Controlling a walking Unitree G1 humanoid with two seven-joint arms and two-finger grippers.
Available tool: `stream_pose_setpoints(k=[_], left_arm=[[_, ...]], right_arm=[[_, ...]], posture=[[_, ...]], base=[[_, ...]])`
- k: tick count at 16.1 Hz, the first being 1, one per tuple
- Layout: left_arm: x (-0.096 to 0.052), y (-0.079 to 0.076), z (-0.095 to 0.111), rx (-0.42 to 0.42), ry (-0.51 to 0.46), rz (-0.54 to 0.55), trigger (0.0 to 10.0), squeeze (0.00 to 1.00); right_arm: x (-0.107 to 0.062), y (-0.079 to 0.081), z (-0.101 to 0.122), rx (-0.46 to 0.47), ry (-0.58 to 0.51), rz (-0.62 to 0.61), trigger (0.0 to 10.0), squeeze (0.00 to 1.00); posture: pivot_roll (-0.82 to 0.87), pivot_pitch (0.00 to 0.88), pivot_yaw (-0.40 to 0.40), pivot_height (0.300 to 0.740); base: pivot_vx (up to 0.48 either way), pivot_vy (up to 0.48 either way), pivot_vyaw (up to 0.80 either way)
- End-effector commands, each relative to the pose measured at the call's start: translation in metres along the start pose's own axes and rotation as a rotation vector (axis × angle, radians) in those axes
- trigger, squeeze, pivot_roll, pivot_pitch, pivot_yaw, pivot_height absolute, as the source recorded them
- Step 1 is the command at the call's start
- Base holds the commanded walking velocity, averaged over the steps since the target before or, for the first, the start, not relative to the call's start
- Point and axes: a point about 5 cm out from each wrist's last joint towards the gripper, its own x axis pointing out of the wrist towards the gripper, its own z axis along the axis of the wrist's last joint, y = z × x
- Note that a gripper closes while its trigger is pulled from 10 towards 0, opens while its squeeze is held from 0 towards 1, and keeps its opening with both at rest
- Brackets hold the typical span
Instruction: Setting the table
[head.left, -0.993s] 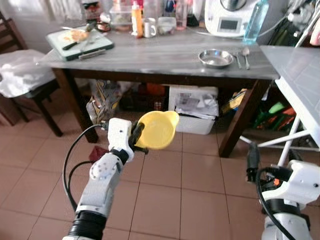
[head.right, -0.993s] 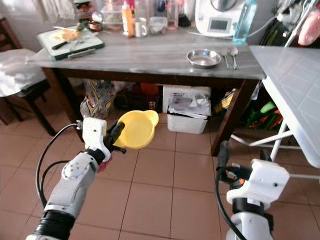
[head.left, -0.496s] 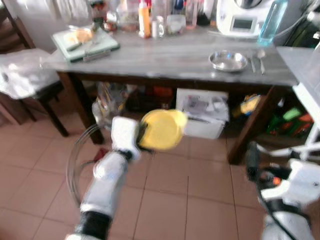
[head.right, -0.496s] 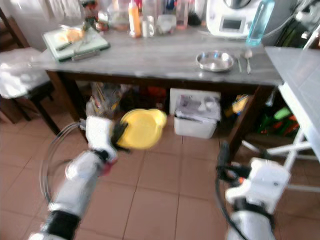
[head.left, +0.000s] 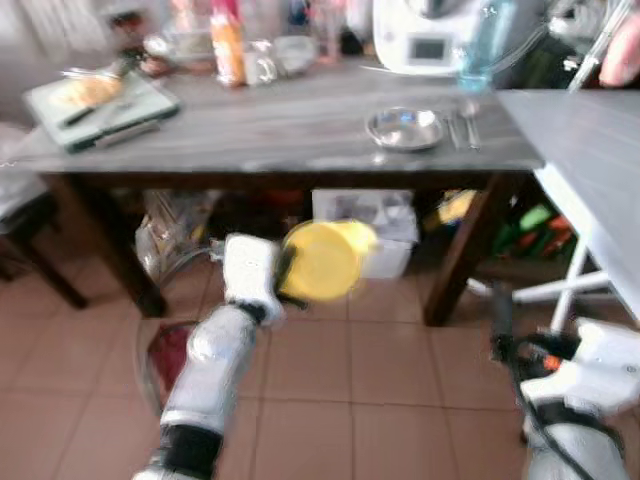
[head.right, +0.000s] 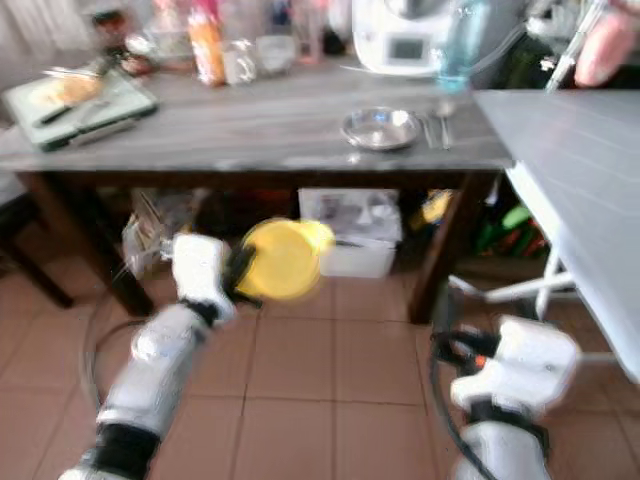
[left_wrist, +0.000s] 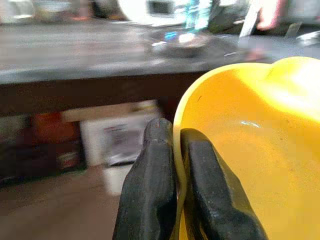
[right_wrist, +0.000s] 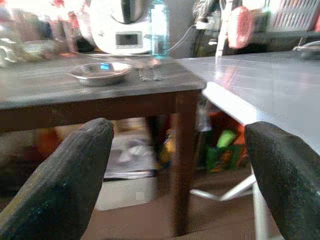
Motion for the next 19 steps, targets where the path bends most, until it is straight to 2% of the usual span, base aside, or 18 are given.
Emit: stream_pose_setpoints(k=[1,19], left_arm=[[-0.0031,0.0130,0.0051,0.033,-0.010,0.037,10.0,0.00],[-0.0001,0.0094,0.0051,0.033,-0.009,0.027,10.0,0.00]], right_arm=[[0.0001,0.0074,0.0025,0.026,-0.009,0.027,10.0,0.00],[0.0022,0.0101,0.0033,-0.004,-0.014,0.061,10.0,0.00]], posture=[[-0.05,0.095,0.011,0.714],[-0.05,0.088,0.009,0.714]], base=[[0.307,0.000,-0.41],[0.312,0.000,0.00]])
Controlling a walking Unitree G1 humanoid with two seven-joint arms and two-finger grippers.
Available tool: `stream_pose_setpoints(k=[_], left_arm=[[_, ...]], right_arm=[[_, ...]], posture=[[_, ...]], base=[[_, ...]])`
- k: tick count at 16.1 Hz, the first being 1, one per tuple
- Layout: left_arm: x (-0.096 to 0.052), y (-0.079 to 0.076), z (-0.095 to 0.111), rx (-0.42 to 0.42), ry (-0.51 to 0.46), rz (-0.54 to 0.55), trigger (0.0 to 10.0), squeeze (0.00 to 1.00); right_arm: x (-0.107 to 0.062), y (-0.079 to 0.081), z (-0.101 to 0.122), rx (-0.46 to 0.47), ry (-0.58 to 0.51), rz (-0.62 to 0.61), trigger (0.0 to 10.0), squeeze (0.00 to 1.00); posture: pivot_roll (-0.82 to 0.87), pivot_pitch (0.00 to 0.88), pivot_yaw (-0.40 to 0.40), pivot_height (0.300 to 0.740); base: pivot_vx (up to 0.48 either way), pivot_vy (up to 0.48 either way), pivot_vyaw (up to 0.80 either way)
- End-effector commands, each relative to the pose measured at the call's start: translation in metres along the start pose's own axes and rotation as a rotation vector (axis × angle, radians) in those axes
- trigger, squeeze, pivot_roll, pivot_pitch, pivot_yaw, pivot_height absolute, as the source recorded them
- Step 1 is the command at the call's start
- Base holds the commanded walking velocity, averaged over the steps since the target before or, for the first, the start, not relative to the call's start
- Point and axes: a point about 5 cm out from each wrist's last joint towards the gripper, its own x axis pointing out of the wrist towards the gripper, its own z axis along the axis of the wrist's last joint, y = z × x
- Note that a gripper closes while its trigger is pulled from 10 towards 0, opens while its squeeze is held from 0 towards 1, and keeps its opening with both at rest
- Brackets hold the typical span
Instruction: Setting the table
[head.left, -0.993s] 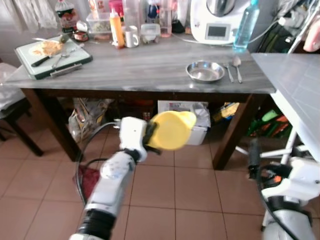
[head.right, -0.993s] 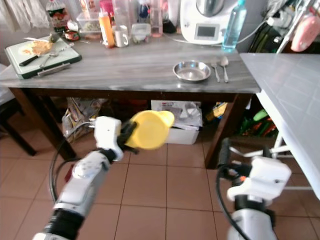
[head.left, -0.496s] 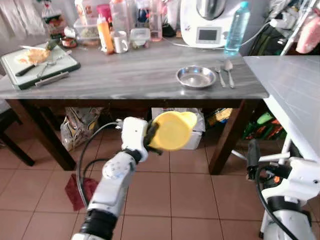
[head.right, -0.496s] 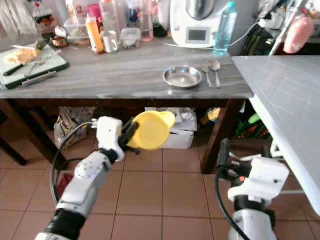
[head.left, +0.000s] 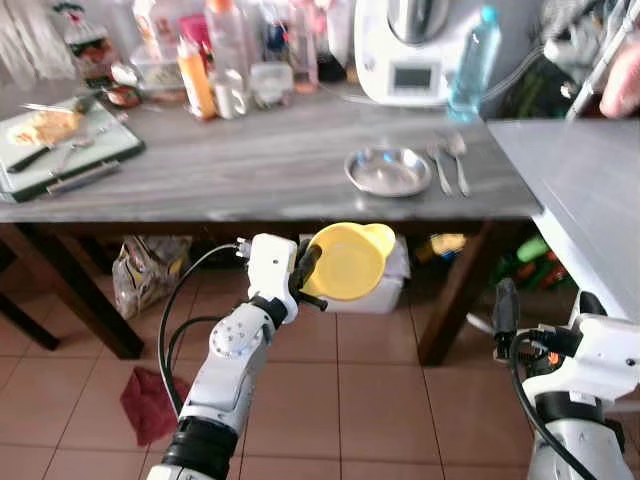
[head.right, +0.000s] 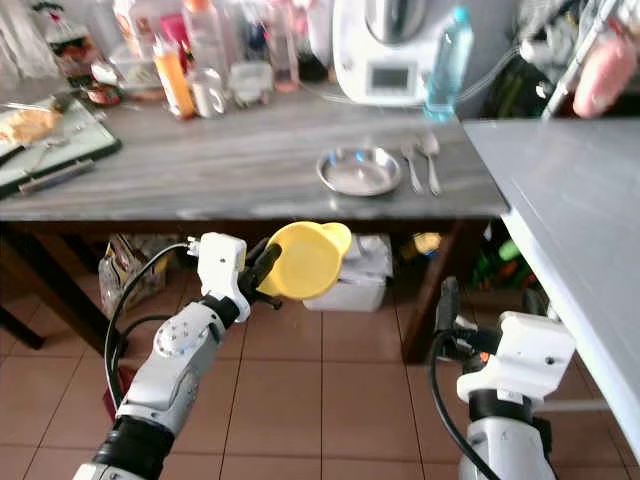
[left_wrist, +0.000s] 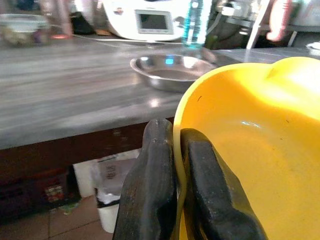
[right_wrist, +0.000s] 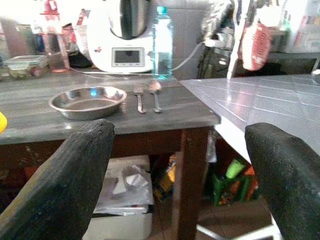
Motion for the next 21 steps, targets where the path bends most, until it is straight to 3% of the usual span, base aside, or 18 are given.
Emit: stream_pose_setpoints(k=[1,5,16,21], left_arm=[[-0.001,0.007,0.004,0.012,-0.012,0.014,10.0,0.00],[-0.001,0.007,0.004,0.010,-0.013,0.022,10.0,0.00],[0.009,0.000,0.032,-0.013,-0.091,0.004,10.0,0.00],[0.011,-0.001,0.037,-0.009,-0.099,0.000,10.0,0.00]], right_arm=[[0.000,0.003,0.001,0.004,-0.001,0.013,10.0,0.00],[0.002,0.004,0.001,-0.006,-0.004,0.025,10.0,0.00],[0.001,0.004,0.005,-0.012,-0.015,0.026,10.0,0.00],[0.004,0.014,0.017,-0.030,-0.063,0.074,10.0,0.00]], posture=[[-0.05,0.088,0.009,0.714],[-0.04,0.085,0.002,0.714],[-0.05,0.092,0.005,0.714],[-0.04,0.095,0.011,0.714]], base=[[0.311,0.000,0.00],[0.313,0.000,0.00],[0.309,0.000,0.00],[0.301,0.000,0.00]])
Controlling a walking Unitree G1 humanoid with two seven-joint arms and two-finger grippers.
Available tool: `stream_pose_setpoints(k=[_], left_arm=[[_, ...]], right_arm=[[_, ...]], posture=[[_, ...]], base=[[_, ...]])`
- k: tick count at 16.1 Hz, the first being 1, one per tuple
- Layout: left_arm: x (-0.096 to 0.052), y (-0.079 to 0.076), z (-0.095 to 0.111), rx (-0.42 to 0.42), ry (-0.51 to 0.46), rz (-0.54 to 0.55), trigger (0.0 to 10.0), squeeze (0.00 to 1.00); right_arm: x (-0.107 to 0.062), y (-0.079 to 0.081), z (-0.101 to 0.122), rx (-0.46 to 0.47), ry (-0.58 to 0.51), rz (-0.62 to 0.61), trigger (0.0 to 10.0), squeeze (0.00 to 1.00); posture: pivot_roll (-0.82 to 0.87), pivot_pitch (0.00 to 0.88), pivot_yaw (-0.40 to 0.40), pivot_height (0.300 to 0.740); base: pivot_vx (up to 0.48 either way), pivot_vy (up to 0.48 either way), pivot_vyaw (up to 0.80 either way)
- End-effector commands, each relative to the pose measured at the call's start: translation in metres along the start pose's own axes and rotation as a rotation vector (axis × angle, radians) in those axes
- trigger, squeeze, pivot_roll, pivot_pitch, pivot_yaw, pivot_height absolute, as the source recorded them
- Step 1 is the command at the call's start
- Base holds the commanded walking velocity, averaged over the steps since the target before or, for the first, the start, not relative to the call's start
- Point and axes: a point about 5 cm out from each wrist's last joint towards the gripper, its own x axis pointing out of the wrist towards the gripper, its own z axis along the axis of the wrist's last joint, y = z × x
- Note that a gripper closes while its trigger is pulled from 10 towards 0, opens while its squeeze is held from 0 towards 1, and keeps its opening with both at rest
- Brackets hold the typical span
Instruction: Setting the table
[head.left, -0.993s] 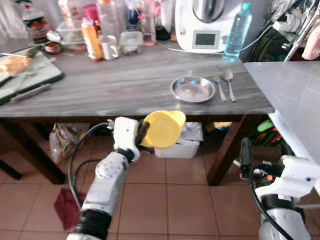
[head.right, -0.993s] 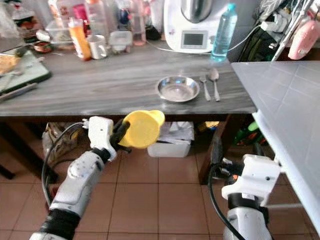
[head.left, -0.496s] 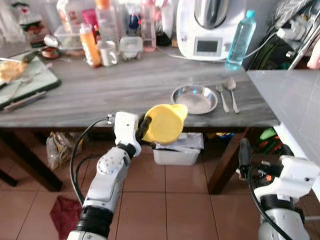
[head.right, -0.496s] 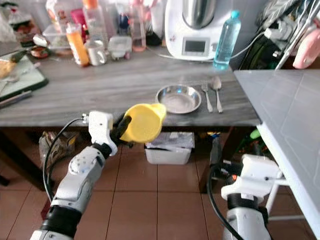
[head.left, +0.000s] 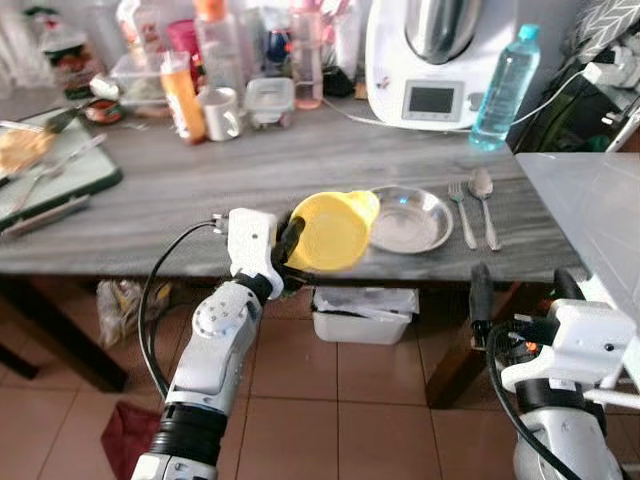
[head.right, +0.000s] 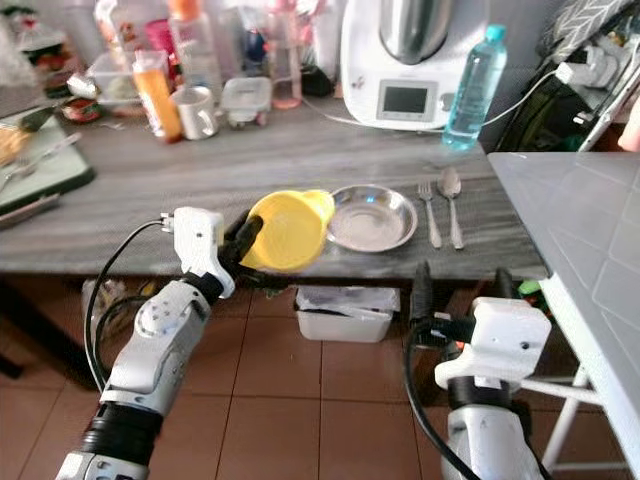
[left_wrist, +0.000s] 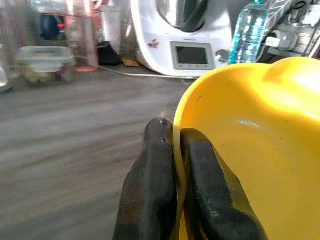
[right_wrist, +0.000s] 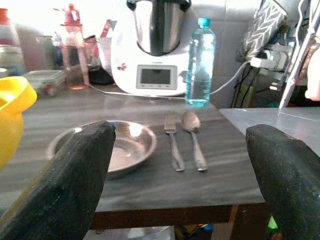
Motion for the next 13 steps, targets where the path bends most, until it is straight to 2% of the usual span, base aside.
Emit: stream_pose_setpoints(k=[1,10,13], left_arm=[[0.0037,-0.0067,0.0042,0.003,-0.007,-0.024,10.0,0.00],[0.0071,-0.0051,0.0090,0.000,-0.012,-0.010,10.0,0.00],[0.0084,-0.0062,0.0109,-0.005,-0.019,-0.010,10.0,0.00]], right_arm=[[-0.0002,-0.0025,0.0025,-0.013,-0.003,-0.007,10.0,0.00],[0.0007,0.0015,0.0056,-0.031,-0.013,0.013,10.0,0.00],[0.0007,0.0033,0.0092,-0.083,-0.034,0.037,10.0,0.00]], posture=[[-0.04,0.096,0.012,0.714],[-0.04,0.096,0.011,0.714],[-0.04,0.096,0.011,0.714]], base=[[0.300,0.000,0.00],[0.298,0.000,0.00],[0.292,0.000,0.00]])
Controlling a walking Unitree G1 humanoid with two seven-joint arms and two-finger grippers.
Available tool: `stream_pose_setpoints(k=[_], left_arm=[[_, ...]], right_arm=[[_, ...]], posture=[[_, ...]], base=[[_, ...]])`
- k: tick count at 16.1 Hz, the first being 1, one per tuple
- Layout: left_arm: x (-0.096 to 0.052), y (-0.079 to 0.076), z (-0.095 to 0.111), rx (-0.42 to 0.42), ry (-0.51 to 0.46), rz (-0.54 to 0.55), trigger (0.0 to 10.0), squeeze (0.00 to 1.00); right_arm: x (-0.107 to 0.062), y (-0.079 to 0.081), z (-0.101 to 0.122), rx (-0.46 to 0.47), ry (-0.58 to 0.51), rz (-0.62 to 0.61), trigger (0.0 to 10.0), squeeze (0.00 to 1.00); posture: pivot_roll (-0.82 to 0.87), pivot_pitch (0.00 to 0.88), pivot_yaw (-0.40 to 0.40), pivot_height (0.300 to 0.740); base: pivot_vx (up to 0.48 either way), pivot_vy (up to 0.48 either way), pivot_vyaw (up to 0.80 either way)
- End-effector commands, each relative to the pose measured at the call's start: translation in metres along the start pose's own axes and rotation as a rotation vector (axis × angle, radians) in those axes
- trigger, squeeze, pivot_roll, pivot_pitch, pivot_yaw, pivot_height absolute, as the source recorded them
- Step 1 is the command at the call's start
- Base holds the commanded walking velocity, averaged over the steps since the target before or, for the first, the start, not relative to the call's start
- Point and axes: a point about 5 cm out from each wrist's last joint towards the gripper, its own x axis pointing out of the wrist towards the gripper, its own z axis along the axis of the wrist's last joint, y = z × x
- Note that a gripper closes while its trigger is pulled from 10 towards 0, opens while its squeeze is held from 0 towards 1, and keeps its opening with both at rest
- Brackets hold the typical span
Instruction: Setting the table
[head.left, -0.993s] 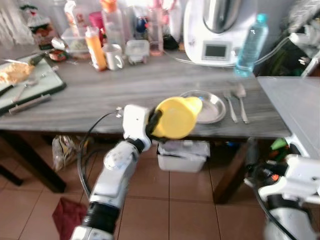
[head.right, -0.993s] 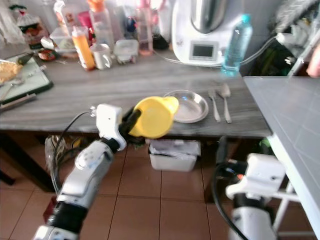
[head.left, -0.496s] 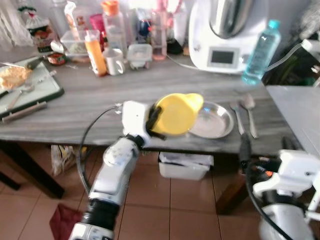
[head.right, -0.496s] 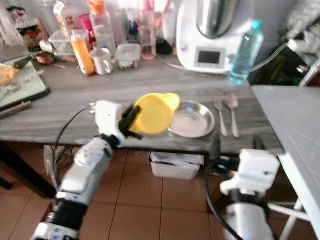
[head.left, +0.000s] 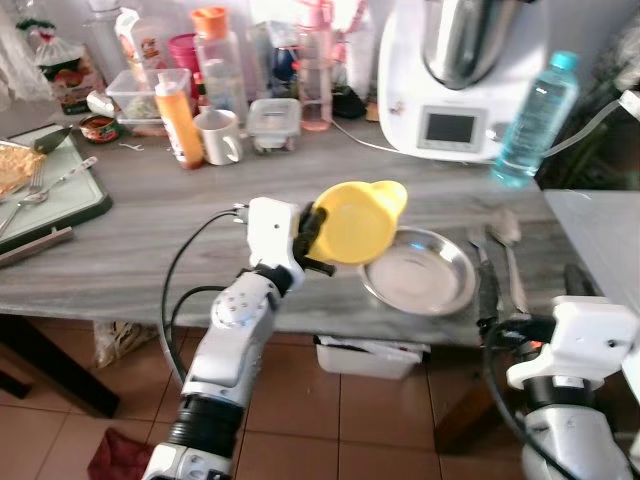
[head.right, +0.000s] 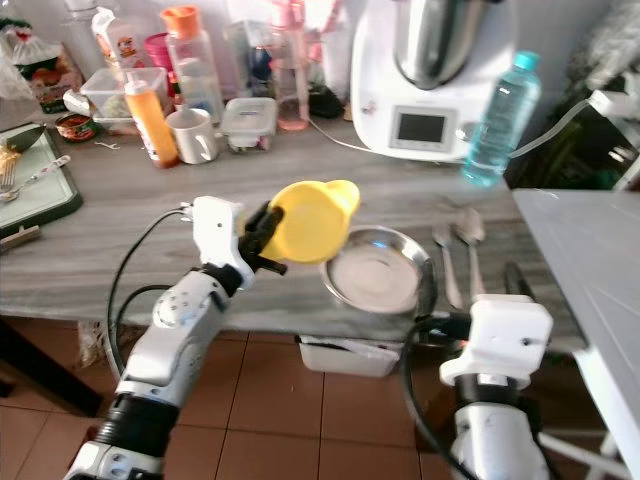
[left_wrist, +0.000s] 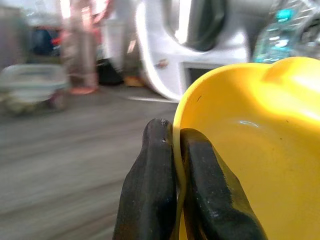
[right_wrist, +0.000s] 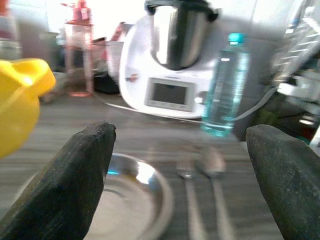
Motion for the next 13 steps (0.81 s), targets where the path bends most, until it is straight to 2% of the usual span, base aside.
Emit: stream_pose_setpoints(k=[1,9,13], left_arm=[[0.0009,-0.0001,0.0032,-0.004,-0.010,0.002,10.0,0.00],[0.0009,-0.0028,0.0017,-0.005,0.004,-0.009,10.0,0.00],[0.0005,-0.0028,-0.0005,-0.006,0.017,-0.006,10.0,0.00]], right_arm=[[-0.0001,0.0008,0.0037,-0.004,-0.015,0.007,10.0,0.00],[-0.0005,0.0045,0.0060,-0.014,-0.021,0.026,10.0,0.00],[-0.0008,0.0052,0.0057,-0.018,-0.018,0.034,10.0,0.00]], posture=[[-0.04,0.096,0.011,0.714],[-0.04,0.098,0.010,0.714],[-0.04,0.097,0.009,0.714]], base=[[0.292,0.000,0.00],[0.281,0.000,0.00],[0.000,0.000,0.00]])
